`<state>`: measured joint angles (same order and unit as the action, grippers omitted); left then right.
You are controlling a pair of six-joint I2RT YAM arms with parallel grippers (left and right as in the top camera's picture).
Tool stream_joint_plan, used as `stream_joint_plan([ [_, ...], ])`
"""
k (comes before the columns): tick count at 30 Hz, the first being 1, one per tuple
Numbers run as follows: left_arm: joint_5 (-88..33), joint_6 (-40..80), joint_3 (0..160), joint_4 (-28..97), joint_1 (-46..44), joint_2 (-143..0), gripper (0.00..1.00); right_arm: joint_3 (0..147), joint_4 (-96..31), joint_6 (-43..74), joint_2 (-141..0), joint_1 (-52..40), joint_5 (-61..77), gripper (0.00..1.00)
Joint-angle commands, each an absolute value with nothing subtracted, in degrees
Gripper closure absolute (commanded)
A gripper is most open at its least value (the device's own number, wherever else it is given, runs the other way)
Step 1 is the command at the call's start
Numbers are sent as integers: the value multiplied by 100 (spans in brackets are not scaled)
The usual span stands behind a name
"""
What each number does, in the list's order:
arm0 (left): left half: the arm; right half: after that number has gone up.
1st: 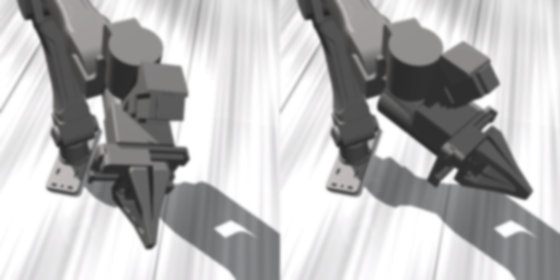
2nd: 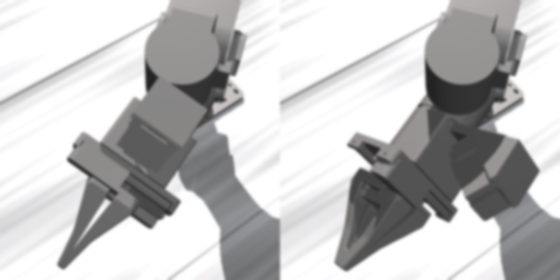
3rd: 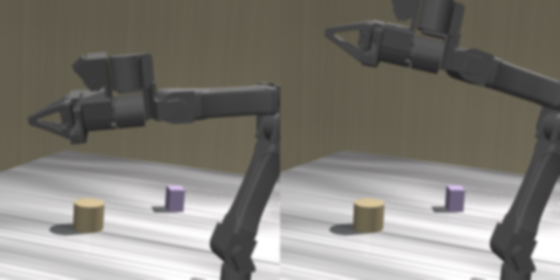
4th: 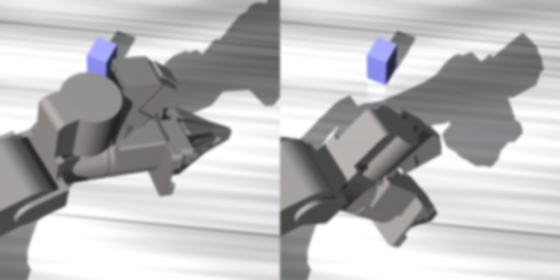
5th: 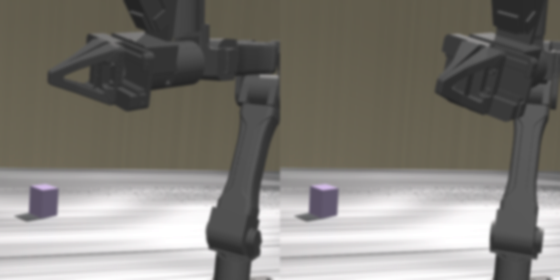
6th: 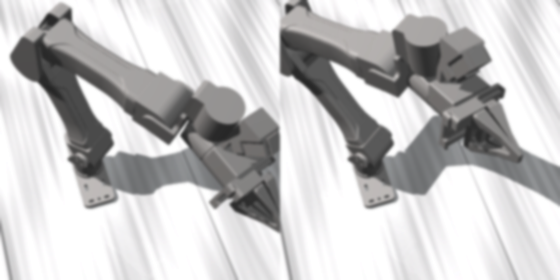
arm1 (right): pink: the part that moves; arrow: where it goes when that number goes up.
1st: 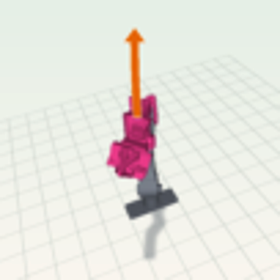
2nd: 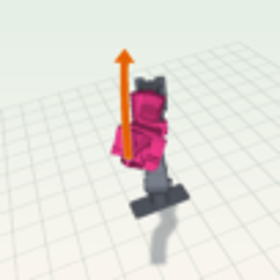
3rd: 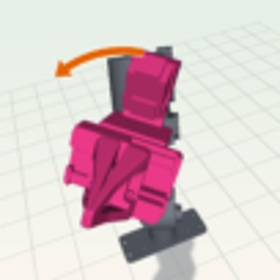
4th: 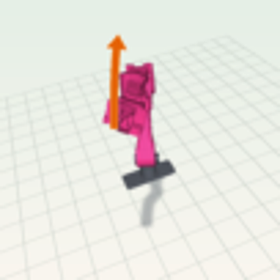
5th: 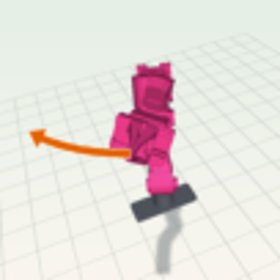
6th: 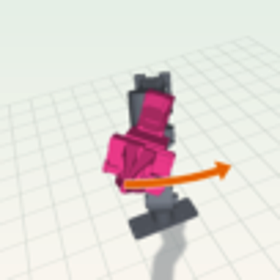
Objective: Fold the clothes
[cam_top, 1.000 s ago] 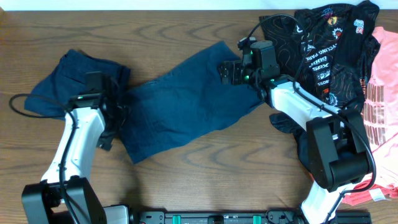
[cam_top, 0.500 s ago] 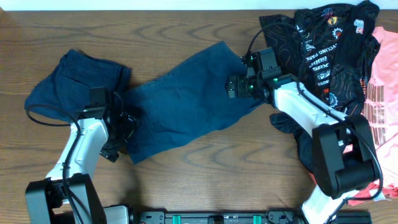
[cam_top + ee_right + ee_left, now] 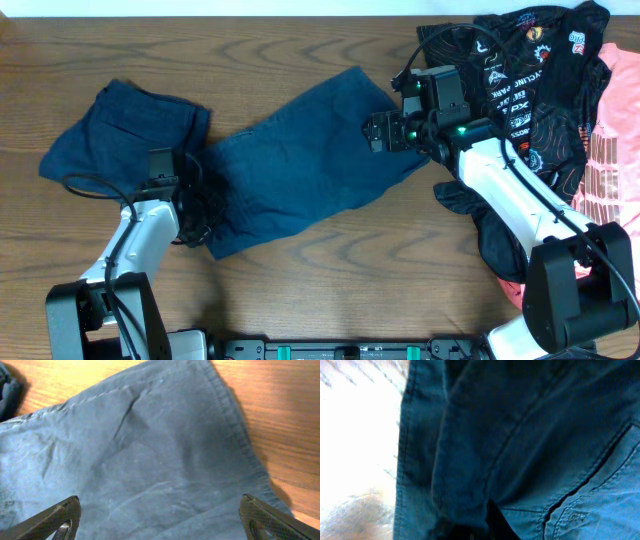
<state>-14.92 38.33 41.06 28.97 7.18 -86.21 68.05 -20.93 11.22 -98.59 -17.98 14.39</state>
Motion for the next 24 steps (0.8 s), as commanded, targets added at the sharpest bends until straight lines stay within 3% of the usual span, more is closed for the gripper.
stream_joint_plan([
  [1,-1540,3286,4359,3258,733,-8556,94,6879,-2134,954,-9786,-1920,1697,1],
  [4,-1533,3079,4536,3607,733,-8438,92,6879,-2145,950,-9786,-2027,1667,1],
  [6,-1337,3074,4534,3852,733,-8405,46,6879,-2150,952,-9786,-2045,1632,1],
  [7,-1234,3124,4532,3970,733,-8414,33,6879,-2161,954,-9786,-2045,1632,1],
  [10,-1044,3361,4414,4130,733,-8425,19,6877,-2231,954,-9786,-2043,1632,1],
  [17,-1100,3629,3933,3391,731,-8632,18,6877,-2292,954,-9786,-2045,1634,1],
  [20,-1431,3623,3719,2825,731,-8709,26,6877,-2320,954,-9786,-2045,1632,1],
  [22,-1658,3559,3638,2561,727,-8724,48,6877,-2322,954,-9786,-2045,1636,1],
  [24,-1702,3559,3634,2541,727,-8720,76,6877,-2340,954,-9786,-2047,1645,1],
])
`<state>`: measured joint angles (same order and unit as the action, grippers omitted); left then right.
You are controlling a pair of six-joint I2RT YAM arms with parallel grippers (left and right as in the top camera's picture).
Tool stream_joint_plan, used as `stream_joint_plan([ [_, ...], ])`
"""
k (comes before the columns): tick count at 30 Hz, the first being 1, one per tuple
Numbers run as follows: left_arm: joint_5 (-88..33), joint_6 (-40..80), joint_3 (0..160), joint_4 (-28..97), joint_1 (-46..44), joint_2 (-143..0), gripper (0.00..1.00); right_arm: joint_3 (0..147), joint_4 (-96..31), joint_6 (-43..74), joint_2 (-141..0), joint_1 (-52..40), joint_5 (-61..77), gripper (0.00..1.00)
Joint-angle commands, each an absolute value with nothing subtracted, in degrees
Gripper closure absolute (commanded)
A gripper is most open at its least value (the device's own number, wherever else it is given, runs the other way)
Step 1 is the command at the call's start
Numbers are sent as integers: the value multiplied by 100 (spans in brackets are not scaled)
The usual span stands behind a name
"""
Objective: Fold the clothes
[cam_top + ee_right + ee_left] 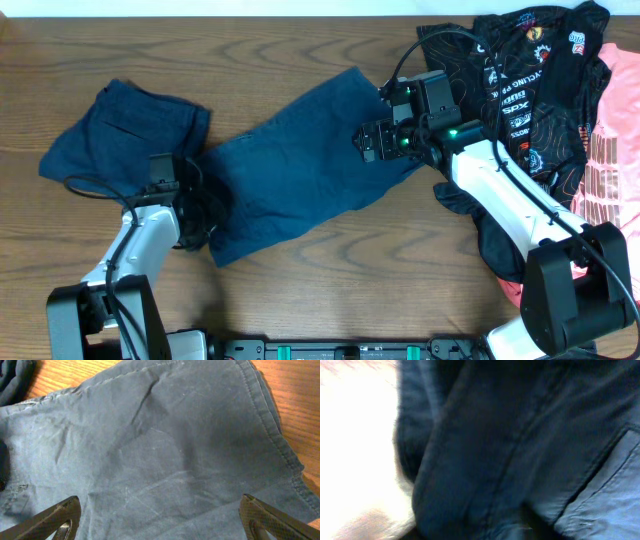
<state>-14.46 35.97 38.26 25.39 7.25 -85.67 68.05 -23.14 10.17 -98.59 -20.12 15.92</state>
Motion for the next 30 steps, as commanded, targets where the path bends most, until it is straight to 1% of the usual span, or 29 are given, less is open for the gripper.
stream_joint_plan([
  [1,-1754,3535,3634,2543,729,-8711,94,6877,-2346,954,-9786,-2060,1658,1],
  [2,-1763,3441,3651,2567,733,-8702,94,6877,-2362,954,-9786,-2080,1660,7],
  [3,-1754,3345,3695,2648,733,-8683,94,6877,-2377,952,-9786,-2108,1660,15],
  [4,-1756,3234,3763,2757,733,-8661,94,6877,-2394,952,-9789,-2137,1660,28],
  [5,-1754,3118,3881,2961,733,-8617,94,6877,-2418,926,-9789,-2182,1664,46],
  [7,-1752,2873,4209,3448,733,-8510,94,6866,-2427,928,-9819,-2290,1667,76],
  [8,-1752,2779,4442,3776,733,-8442,94,6864,-2427,932,-9861,-2370,1682,89],
  [9,-1754,2698,4665,4071,733,-8385,94,6864,-2425,932,-9896,-2429,1682,93],
  [14,-1752,2226,5994,5509,733,-8044,94,6864,-2386,965,-10348,-2974,1723,97],
  [17,-1767,2185,6689,6016,725,-7856,94,6864,-2202,980,-10766,-3350,2193,99],
  [21,-2038,2185,7100,6211,650,-7623,94,6864,-1573,1116,-11375,-3931,2961,99],
  [23,-2373,2187,7120,6206,593,-7516,94,6866,-1074,1210,-11688,-4270,3205,96],
  [27,-2698,2189,7118,6211,443,-7481,94,6866,-274,1391,-12027,-4816,3253,94],
  [30,-2698,2189,7118,6202,290,-7491,94,6890,16,1391,-12018,-5009,3072,89],
])
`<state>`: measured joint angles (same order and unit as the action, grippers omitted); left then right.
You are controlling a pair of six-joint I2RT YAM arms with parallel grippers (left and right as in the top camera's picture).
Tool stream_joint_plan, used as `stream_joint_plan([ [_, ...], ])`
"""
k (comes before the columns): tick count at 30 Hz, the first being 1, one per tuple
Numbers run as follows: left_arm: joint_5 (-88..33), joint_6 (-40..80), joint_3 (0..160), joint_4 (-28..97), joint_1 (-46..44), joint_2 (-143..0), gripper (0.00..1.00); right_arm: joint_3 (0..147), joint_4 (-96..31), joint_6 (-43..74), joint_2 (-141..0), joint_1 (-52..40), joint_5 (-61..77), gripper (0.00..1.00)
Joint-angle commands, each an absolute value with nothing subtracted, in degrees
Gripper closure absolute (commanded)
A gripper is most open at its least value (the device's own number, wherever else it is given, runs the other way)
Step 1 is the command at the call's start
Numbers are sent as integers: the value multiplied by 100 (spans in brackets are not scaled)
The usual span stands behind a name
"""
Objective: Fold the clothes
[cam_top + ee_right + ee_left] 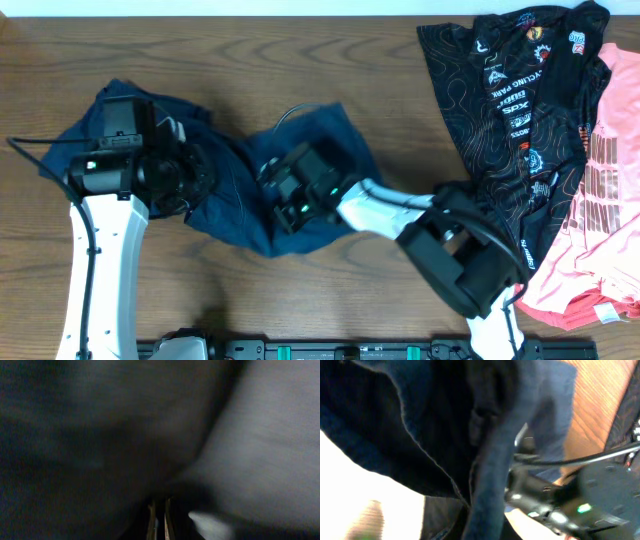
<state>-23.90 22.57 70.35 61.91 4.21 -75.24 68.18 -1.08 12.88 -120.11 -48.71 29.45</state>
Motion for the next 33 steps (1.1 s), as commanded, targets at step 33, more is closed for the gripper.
stream_joint_plan([
  [33,-2696,3632,7100,3566,-2445,-8696,94,6641,-3557,864,-11638,-2744,617,66],
])
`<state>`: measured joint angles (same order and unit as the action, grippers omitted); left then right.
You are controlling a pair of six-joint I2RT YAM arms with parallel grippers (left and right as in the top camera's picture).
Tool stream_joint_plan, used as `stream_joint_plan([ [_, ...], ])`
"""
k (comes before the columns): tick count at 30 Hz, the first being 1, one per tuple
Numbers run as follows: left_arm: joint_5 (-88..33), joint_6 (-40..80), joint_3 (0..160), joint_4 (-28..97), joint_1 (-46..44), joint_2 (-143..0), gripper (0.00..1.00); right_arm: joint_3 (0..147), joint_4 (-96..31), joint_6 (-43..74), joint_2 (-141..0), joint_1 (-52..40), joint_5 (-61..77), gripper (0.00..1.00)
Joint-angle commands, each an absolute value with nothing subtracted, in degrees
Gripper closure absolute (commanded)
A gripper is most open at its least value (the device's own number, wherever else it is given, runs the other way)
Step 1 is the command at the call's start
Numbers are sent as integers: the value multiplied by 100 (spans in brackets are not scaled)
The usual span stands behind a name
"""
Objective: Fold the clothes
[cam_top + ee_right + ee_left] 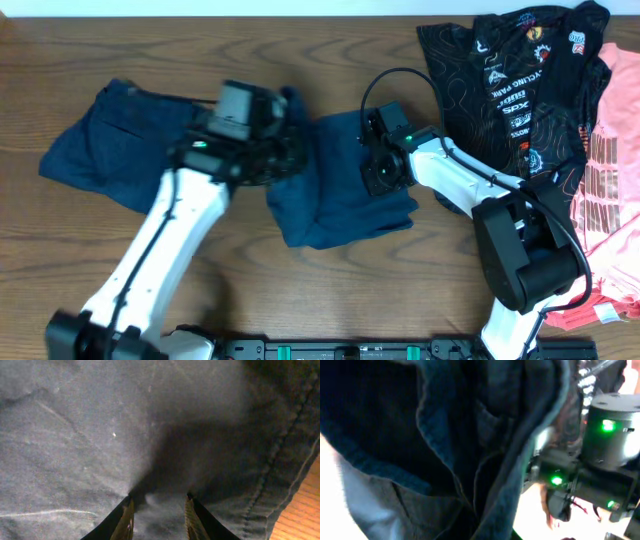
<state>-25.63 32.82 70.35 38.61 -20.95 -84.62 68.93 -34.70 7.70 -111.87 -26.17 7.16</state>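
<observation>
The navy shorts (pixel 335 200) lie across the table's middle, their right half doubled into a compact stack and their left half (pixel 95 145) spread flat. My left gripper (pixel 272 132) holds a raised fold of the shorts (pixel 485 460) above the middle. Cloth hides its fingers in the left wrist view. My right gripper (pixel 383 170) presses on the stack's right side. In the right wrist view its fingertips (pixel 128 517) stand a little apart on the fabric (pixel 100 435), so the right gripper (pixel 159 517) is open.
A black printed shirt (pixel 510 80) lies at the back right, with a coral shirt (pixel 608 150) along the right edge. The wooden table (pixel 300 300) shows bare along the front. The right arm's green-lit body (pixel 605 455) sits close beside the left wrist.
My left gripper has moved right, from the left part of the shorts to above the middle, still holding cloth. The right gripper has moved from the lower middle to the stack's right side, jaws parted.
The shorts lay spread flat, my left gripper at their front waist and the right gripper open over the right leg. Then the left held cloth raised at the left while the right was shut low in the middle. Now the right half lies doubled.
</observation>
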Motion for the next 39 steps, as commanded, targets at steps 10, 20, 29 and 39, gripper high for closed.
stream_joint_plan([
  [10,-2696,4016,7100,2121,-3131,-9336,62,6737,-4093,1885,-11264,-2390,141,46],
  [20,-1553,3708,7100,1892,-2681,-9341,46,7131,-4733,1852,-9327,-1518,-499,38],
  [29,-642,3301,7100,1413,-2202,-9900,43,7116,-4357,784,-8785,-1927,1813,43],
  [39,-1004,3151,7100,1264,-2106,-11139,43,7026,-4792,1000,-10029,-2630,1800,46],
])
